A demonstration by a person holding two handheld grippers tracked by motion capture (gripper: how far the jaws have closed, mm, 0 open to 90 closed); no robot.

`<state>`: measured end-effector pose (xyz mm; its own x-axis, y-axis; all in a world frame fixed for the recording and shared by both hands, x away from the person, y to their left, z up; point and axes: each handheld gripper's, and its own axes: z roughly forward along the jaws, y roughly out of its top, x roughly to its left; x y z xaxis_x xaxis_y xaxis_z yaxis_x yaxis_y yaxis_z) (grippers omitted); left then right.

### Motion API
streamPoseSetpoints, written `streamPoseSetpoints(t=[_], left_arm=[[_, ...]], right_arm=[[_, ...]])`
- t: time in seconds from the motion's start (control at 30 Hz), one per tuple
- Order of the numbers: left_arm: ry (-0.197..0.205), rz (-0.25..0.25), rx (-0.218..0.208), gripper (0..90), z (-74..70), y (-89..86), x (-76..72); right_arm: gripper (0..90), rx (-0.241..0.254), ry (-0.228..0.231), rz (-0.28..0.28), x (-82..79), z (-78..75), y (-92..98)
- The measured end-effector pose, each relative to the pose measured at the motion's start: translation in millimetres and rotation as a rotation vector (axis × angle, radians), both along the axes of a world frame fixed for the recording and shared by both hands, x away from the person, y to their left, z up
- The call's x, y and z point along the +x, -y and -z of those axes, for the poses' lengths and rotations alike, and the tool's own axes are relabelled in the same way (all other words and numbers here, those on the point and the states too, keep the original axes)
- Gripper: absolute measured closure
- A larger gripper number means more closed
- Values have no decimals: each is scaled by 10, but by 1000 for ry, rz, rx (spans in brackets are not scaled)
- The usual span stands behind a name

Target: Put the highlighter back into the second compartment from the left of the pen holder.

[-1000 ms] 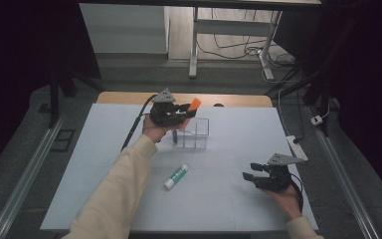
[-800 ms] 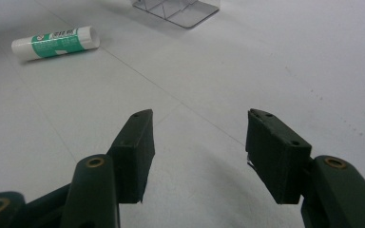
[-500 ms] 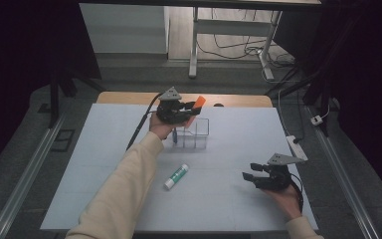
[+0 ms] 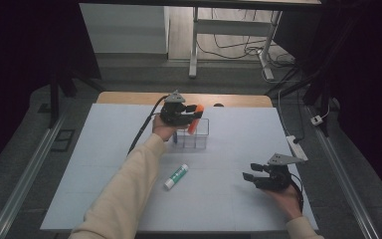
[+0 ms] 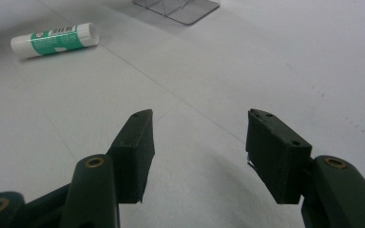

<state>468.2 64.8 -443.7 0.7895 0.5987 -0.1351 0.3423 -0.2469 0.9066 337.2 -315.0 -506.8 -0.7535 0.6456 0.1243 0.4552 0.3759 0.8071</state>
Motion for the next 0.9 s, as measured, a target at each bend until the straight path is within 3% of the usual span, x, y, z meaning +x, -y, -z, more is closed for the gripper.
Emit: streamPoseSetpoints(t=[0.13, 0.3, 0.63, 0.9], left_arm=[[-19, -12, 14, 457, -23, -59, -45], [-26, -6, 18, 449, -65, -170, -159], [-13, 0, 135, 435, -76, -332, -403], [-24, 4, 136, 438, -56, -464, -553]], right_arm=[[423, -1, 2, 0, -1, -1, 0], [423, 1, 6, 1, -7, -6, -5], [423, 6, 9, 1, -7, -9, -4], [423, 1, 12, -1, -10, -12, -7]])
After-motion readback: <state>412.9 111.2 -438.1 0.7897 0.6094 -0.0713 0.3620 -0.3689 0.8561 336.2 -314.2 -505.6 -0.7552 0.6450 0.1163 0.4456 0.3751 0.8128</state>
